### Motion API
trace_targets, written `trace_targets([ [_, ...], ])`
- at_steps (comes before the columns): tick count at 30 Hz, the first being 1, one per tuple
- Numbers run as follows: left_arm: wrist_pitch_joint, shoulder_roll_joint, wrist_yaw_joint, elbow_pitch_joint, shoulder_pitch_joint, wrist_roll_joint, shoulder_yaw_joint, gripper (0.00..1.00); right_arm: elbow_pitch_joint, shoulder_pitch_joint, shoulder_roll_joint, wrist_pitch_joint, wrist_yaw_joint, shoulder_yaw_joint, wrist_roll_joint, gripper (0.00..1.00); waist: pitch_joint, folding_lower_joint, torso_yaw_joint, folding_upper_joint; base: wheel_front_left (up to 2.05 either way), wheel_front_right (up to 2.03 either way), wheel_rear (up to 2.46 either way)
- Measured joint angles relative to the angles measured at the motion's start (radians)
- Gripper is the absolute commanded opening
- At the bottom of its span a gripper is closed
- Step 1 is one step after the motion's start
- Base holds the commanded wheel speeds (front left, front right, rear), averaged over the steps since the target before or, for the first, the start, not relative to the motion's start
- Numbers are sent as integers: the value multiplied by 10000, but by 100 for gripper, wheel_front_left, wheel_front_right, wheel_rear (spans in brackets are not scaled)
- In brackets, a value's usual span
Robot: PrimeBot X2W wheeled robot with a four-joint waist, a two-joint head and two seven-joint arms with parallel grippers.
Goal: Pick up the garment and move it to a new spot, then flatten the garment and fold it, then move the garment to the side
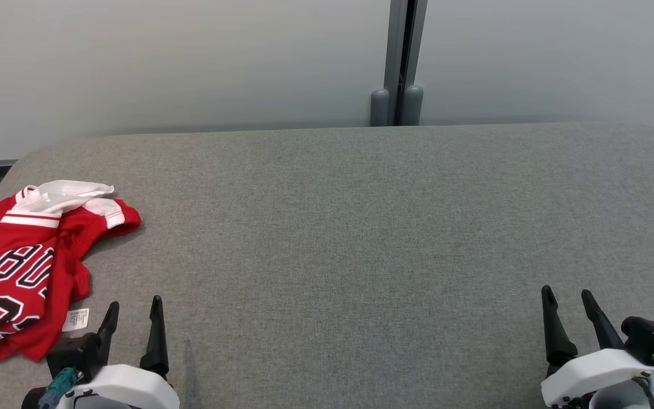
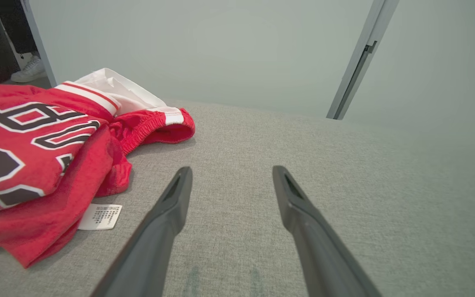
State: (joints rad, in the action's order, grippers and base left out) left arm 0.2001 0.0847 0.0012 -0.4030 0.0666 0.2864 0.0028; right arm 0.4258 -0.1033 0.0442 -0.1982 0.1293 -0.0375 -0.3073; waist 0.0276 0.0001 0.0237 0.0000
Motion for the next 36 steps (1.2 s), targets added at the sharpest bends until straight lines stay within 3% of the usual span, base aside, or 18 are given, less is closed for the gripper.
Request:
trace_targets([
  [21, 412, 13, 176, -186, 3, -1720, 257, 100, 79, -96, 10, -405, 2, 0, 1871, 100, 158, 0, -186, 0, 0, 0, 0],
  [36, 633, 17, 174, -291, 13, -2646, 257, 100, 136, -80, 25, -621, 4, 73, 2727, 100, 90, 0, 165, 0, 0, 0, 0],
])
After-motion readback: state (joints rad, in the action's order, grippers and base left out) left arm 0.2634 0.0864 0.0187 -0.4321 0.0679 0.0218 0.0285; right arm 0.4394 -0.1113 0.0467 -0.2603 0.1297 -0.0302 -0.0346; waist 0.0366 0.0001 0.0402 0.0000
